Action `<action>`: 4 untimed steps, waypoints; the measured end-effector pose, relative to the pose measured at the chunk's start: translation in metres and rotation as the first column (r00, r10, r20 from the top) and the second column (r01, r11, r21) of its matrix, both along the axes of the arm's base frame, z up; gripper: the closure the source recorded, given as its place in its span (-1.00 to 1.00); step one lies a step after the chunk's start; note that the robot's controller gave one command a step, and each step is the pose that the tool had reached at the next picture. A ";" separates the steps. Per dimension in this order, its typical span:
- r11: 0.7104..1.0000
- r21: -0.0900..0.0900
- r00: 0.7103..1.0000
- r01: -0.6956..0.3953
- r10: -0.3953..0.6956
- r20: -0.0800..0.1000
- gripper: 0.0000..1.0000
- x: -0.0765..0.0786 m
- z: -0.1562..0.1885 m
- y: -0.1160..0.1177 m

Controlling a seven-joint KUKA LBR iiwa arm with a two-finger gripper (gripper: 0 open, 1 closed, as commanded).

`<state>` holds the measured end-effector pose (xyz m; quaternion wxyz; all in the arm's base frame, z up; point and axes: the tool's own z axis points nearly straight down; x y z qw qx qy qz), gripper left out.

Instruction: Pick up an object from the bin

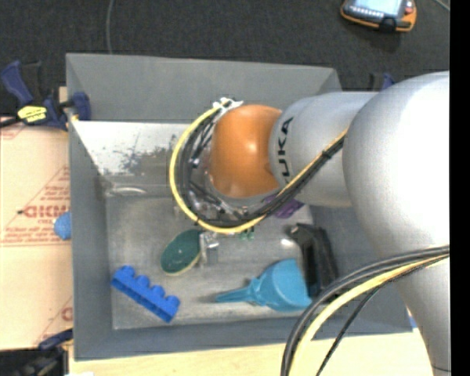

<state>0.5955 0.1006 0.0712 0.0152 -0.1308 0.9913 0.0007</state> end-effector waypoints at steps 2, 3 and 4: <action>1.000 0.005 1.000 0.007 -0.007 -0.007 1.00 -0.013 0.017 0.010; 1.000 0.005 1.000 0.008 -0.008 -0.007 1.00 -0.013 0.017 0.010; 1.000 0.007 1.000 0.024 -0.024 -0.002 1.00 -0.005 0.065 0.010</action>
Offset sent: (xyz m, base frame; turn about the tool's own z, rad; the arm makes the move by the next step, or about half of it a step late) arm -0.0161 0.0075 0.0111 0.0068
